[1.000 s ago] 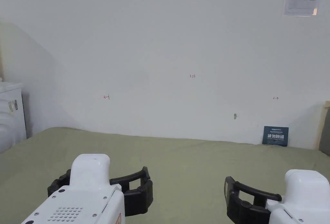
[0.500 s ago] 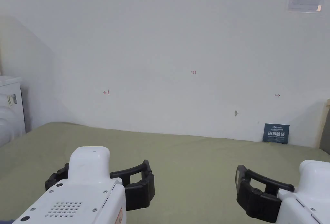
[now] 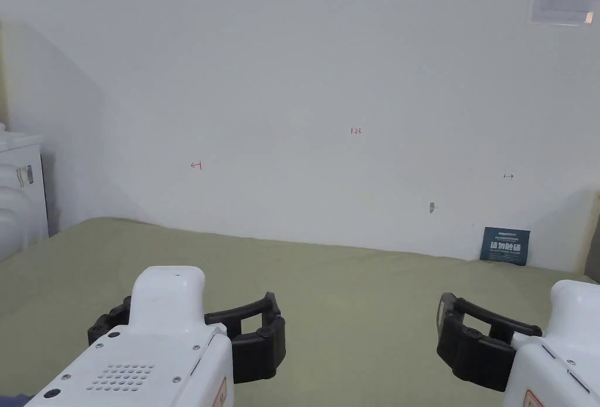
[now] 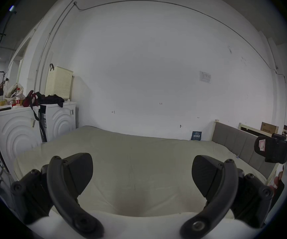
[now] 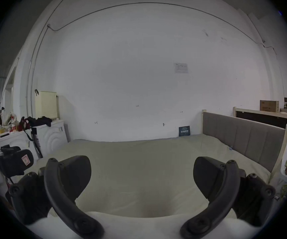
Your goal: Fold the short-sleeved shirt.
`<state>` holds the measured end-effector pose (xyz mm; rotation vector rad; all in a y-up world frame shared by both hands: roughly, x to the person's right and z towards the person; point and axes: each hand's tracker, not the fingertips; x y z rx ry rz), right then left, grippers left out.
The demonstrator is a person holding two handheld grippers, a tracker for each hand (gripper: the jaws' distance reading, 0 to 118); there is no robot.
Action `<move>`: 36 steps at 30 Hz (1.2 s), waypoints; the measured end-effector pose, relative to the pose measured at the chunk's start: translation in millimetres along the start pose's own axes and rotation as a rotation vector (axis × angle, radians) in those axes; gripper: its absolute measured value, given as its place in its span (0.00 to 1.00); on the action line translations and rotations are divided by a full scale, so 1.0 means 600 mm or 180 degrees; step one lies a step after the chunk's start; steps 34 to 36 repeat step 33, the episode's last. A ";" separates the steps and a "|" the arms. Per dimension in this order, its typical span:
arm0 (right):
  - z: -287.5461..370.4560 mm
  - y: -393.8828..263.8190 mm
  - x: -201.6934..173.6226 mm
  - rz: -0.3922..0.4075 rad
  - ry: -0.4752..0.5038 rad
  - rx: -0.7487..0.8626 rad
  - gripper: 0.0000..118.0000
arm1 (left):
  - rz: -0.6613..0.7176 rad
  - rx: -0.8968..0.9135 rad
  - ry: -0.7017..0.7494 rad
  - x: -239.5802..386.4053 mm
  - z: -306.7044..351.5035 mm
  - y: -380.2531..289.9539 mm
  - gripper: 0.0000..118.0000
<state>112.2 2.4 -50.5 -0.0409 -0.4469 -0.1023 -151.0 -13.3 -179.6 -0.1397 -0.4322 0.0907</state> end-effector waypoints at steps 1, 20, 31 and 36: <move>0.000 0.001 0.000 -0.0028 0.0019 -0.0007 0.99 | 0.0013 -0.0007 -0.0006 0.000 0.000 0.000 0.98; 0.003 0.005 0.002 -0.0013 0.0116 -0.0060 0.99 | -0.0062 0.0005 -0.0055 0.008 0.002 0.002 0.98; -0.013 -0.009 0.013 -0.0087 0.0140 -0.0312 0.99 | -0.0096 -0.0002 -0.0066 0.012 -0.002 -0.001 0.98; -0.011 -0.014 0.010 -0.0157 0.0271 -0.0293 1.00 | -0.0063 -0.0012 -0.0084 0.010 -0.004 0.000 0.98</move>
